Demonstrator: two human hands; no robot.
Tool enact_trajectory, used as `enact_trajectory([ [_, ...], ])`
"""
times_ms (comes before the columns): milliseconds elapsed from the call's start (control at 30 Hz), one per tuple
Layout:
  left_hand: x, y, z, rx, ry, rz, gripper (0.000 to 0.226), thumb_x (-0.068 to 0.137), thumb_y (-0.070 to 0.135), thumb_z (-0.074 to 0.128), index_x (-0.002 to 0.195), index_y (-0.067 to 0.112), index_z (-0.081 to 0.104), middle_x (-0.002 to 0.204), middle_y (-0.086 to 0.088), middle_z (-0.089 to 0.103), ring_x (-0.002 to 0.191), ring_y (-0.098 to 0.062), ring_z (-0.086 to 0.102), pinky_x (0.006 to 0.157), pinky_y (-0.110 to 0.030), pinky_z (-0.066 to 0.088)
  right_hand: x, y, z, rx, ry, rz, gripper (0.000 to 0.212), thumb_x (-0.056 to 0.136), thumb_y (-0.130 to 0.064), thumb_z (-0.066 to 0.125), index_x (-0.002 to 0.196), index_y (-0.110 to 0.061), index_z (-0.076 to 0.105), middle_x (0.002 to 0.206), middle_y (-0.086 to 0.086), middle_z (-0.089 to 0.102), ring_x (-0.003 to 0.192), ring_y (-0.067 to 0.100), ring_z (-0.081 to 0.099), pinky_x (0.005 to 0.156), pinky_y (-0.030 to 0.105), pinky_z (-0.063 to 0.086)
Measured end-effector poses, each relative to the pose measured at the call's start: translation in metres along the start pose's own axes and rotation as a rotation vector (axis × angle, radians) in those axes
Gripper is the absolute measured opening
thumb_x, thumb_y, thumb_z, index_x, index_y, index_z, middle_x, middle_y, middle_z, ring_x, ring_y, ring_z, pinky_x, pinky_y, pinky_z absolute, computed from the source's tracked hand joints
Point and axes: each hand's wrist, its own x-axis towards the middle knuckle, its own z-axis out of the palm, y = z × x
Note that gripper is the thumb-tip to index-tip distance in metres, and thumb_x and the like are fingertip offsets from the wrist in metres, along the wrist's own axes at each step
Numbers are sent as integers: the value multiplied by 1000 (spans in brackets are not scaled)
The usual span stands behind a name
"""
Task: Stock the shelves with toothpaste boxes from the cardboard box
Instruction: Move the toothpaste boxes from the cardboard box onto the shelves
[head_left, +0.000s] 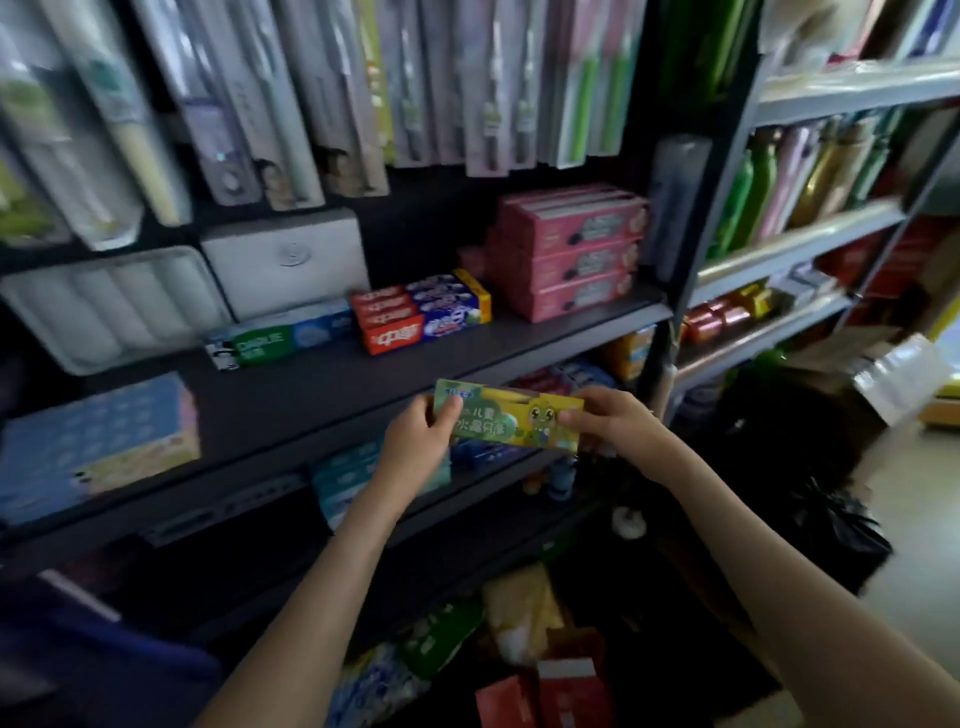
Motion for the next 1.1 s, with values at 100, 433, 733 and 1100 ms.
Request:
enact_trajectory([
  [100, -7, -7, -48, 8, 94, -20, 36, 95, 54, 42, 106, 22, 55, 97, 4, 63, 85, -11, 62, 75, -31, 50, 25, -33, 28, -26, -100, -64, 23, 86, -20, 68, 104, -5, 65, 93, 20, 68, 80, 26, 64, 74, 32, 51],
  [433, -44, -24, -178, 490, 525, 89, 46, 102, 41, 33, 134, 11, 47, 128, -5, 53, 117, -22, 50, 91, -32, 41, 78, -134, 122, -28, -204, -323, 17, 86, -27, 66, 98, -16, 66, 87, 6, 68, 79, 16, 65, 76, 33, 50],
  [733, -21, -129, -251, 895, 413, -177, 53, 102, 42, 29, 148, 16, 29, 156, -6, 24, 144, -23, 18, 115, -40, 15, 107, -178, 257, -326, -105, -566, 27, 89, -28, 64, 106, -7, 60, 85, 2, 56, 81, 17, 51, 63, 24, 29],
  [1100, -13, -146, -263, 842, 242, -241, 59, 101, 51, 15, 154, 26, 9, 161, 5, 7, 147, -12, 0, 119, -39, -1, 165, -201, 357, -442, -182, -557, 15, 93, -14, 55, 101, -2, 55, 89, 12, 57, 85, 30, 58, 64, 29, 39],
])
